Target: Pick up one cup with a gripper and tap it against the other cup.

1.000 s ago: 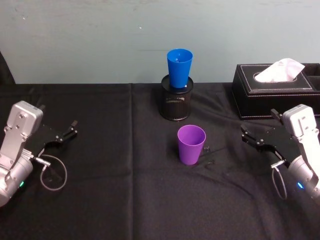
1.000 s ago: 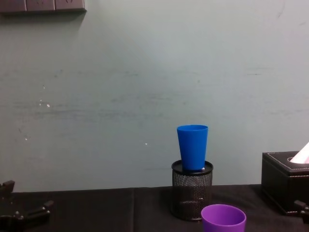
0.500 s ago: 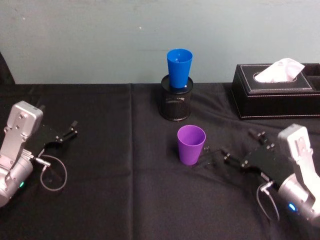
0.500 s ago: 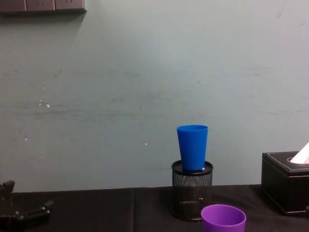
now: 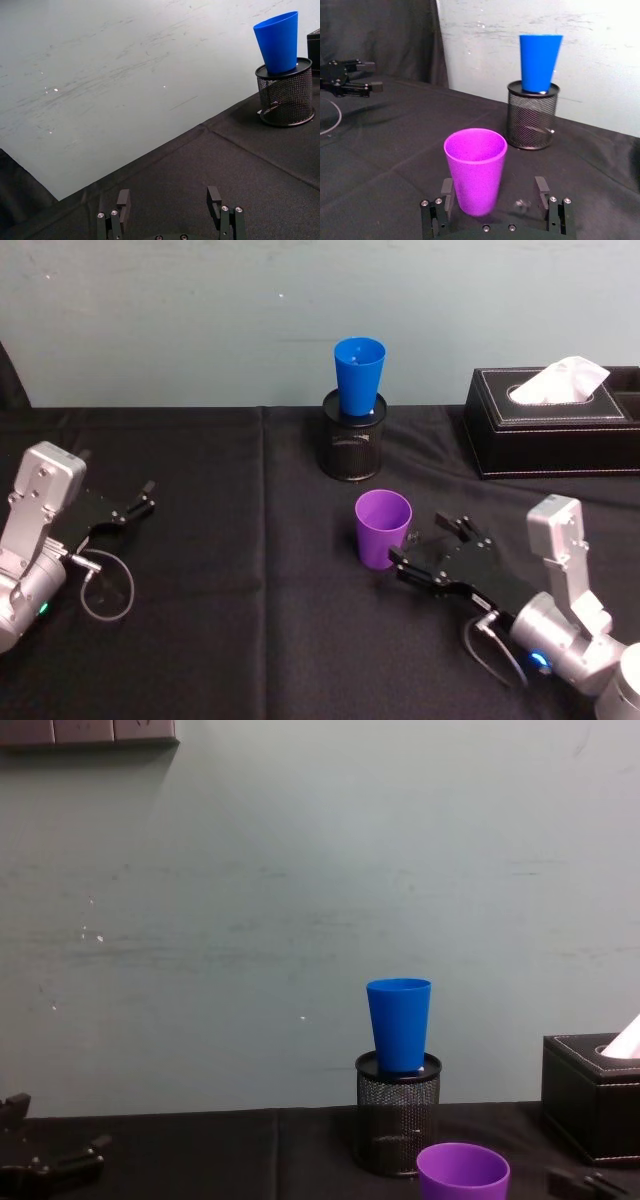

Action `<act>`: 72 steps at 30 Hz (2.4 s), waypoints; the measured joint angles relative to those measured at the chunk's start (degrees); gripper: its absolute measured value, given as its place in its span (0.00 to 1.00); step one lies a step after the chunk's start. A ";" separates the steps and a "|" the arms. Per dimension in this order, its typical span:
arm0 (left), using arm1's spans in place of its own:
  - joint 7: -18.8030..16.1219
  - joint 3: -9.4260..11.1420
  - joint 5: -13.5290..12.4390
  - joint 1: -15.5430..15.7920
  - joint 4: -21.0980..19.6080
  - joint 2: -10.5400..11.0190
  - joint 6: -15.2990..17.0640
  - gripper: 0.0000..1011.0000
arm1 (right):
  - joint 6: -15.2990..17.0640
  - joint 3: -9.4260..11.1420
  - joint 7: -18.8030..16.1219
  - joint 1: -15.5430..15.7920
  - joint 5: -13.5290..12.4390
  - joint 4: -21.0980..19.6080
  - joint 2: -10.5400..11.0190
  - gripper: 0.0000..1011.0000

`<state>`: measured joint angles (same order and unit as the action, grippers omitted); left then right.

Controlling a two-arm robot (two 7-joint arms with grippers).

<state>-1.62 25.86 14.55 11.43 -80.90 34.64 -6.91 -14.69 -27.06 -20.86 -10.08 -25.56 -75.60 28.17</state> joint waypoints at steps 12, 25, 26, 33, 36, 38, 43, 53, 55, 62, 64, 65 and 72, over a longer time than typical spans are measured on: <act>0.00 0.00 0.00 0.00 0.00 0.00 0.00 0.99 | 1.54 -0.70 -1.79 -4.88 1.80 5.20 -5.23 0.99; 0.00 0.00 0.00 0.00 0.00 0.00 0.00 0.99 | 2.91 -0.14 -2.16 -6.94 2.69 8.29 -9.34 0.86; 0.00 0.00 0.00 0.00 0.00 0.00 0.00 0.99 | 3.03 -0.09 -2.16 -6.94 2.77 8.25 -9.42 0.83; 0.00 0.00 0.00 0.00 0.00 0.00 0.00 0.99 | 5.26 0.92 -2.12 -6.13 3.10 4.78 -9.26 0.75; 0.00 0.00 0.00 0.00 0.00 0.00 0.00 0.99 | 6.89 1.76 -1.87 -5.45 3.08 1.71 -8.67 0.74; 0.00 0.00 0.00 0.00 0.00 0.00 0.00 0.99 | 7.90 2.20 -1.49 -5.13 3.11 0.06 -8.40 0.73; 0.00 0.00 0.00 0.00 0.00 0.00 0.00 0.99 | 10.42 3.83 -0.45 -4.29 3.14 -4.76 -7.88 0.73; 0.00 0.00 0.00 0.00 0.00 0.00 0.00 0.99 | 11.45 6.04 0.11 -3.01 3.04 -8.63 -8.14 0.73; 0.00 0.00 0.00 0.00 0.00 0.00 0.00 0.99 | 11.44 5.99 0.12 -3.03 3.02 -8.60 -8.13 0.73; 0.00 0.00 0.00 0.00 0.00 0.00 0.00 0.99 | 11.44 5.86 0.14 -3.11 2.97 -8.42 -8.09 0.73; 0.00 0.00 0.00 0.00 0.00 0.00 0.00 0.99 | 11.44 5.83 0.14 -3.13 2.95 -8.38 -8.08 0.73; 0.00 0.00 0.00 0.00 0.00 0.00 0.00 0.99 | 11.44 5.82 0.14 -3.14 2.94 -8.37 -8.07 0.73; 0.00 0.00 0.00 0.00 0.00 0.00 0.00 0.99 | 11.44 5.76 0.13 -3.17 2.90 -8.29 -8.05 0.73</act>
<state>-1.62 25.86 14.55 11.43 -80.90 34.65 -6.91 -3.26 -21.29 -20.73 -13.25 -22.66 -83.89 20.13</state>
